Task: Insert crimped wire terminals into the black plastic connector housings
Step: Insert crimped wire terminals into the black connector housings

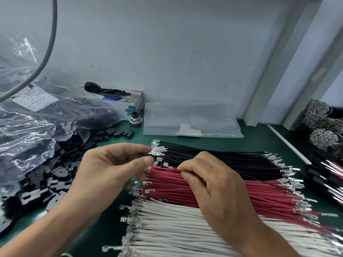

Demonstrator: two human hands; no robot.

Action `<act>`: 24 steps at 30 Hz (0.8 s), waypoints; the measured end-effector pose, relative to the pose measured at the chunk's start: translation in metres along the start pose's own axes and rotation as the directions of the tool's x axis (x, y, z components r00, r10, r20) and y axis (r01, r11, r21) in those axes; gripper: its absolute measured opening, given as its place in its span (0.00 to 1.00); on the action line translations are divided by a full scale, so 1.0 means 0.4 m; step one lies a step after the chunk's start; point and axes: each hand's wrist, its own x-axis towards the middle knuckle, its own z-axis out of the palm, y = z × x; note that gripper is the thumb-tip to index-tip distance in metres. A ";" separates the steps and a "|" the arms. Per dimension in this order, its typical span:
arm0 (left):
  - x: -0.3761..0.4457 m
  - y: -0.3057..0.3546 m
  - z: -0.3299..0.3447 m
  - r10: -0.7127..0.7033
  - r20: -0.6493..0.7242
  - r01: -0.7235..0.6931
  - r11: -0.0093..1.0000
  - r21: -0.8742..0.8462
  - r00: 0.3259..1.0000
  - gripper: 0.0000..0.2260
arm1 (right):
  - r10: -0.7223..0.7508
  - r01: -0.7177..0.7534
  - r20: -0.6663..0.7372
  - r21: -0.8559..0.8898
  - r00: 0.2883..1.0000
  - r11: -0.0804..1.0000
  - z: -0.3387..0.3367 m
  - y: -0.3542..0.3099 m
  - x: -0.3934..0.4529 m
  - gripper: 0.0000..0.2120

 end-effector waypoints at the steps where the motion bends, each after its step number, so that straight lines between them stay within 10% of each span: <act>1: 0.001 0.000 -0.002 -0.019 0.017 0.019 1.000 -0.022 1.000 0.15 | 0.008 -0.007 -0.017 0.017 1.000 1.000 0.000 -0.001 0.000 0.07; 24: 0.008 0.019 -0.012 -0.205 0.201 0.226 0.970 -0.088 0.958 0.22 | -0.341 0.316 0.011 -0.405 0.940 0.858 -0.031 -0.012 0.012 0.09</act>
